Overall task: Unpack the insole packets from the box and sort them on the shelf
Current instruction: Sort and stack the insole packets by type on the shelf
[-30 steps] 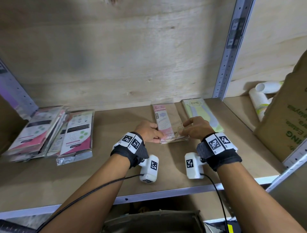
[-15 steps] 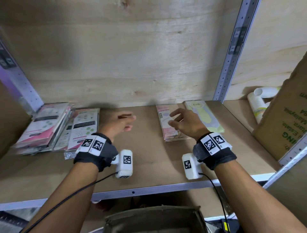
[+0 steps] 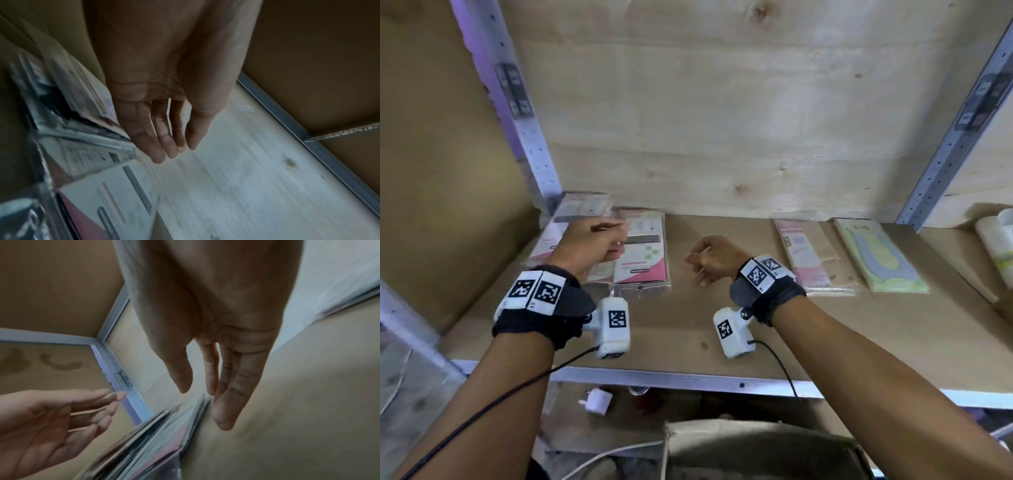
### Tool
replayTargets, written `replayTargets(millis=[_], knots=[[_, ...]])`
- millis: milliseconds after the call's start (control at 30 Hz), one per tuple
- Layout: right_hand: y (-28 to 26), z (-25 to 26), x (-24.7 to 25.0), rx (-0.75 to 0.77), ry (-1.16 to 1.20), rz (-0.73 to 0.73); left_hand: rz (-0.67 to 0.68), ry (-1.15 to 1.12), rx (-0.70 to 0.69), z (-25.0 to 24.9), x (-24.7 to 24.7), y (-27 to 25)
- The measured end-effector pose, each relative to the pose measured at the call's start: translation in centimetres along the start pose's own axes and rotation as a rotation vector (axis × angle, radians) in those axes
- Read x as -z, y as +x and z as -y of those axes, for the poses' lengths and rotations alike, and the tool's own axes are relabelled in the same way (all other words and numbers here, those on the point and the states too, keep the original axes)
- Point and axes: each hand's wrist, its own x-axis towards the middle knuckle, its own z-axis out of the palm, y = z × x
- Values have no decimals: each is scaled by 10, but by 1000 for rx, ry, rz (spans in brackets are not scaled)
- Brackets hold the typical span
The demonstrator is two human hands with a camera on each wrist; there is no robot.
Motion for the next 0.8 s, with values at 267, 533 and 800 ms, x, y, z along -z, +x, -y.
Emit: replayTargets(millis=[267,533,800], knots=[[49,16,-49,52,-214,30,-42,54,59,11,28,-6],[25,26,-38,89,-267,-11,-46,113,54,8,20,-6],[-55,29,16,71,415,53,99,762,-253,-2,-16,-23]])
